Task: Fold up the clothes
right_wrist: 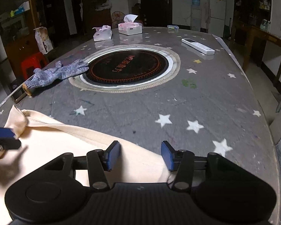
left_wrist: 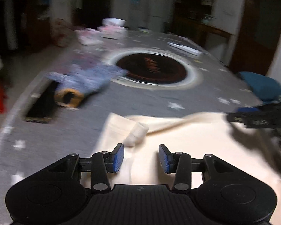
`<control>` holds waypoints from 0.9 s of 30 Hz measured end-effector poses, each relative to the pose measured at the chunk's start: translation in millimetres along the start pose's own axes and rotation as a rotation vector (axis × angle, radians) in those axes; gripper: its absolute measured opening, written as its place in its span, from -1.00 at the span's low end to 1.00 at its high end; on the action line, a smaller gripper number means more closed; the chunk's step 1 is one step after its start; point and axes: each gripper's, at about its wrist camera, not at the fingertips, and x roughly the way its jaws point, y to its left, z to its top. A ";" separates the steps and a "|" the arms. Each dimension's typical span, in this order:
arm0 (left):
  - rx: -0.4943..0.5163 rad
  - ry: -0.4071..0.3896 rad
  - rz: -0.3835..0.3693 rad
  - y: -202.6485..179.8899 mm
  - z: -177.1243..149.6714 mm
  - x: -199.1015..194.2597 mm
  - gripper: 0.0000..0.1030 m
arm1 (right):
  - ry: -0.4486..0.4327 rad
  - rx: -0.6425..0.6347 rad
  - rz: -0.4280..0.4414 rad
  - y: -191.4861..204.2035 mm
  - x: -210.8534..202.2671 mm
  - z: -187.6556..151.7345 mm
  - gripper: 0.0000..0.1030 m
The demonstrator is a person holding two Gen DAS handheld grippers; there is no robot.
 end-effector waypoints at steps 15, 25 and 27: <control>-0.119 0.025 0.112 49.9 -9.2 -11.5 -0.05 | -0.019 -0.048 0.013 8.0 -18.1 4.8 0.00; -0.163 -0.004 0.030 54.7 -24.1 -25.9 -0.84 | -0.076 -0.071 0.044 20.1 -90.6 -22.3 0.06; -0.169 -0.022 0.034 58.2 -25.2 -34.0 -0.86 | -0.087 -0.073 0.046 20.3 -106.2 -30.5 0.07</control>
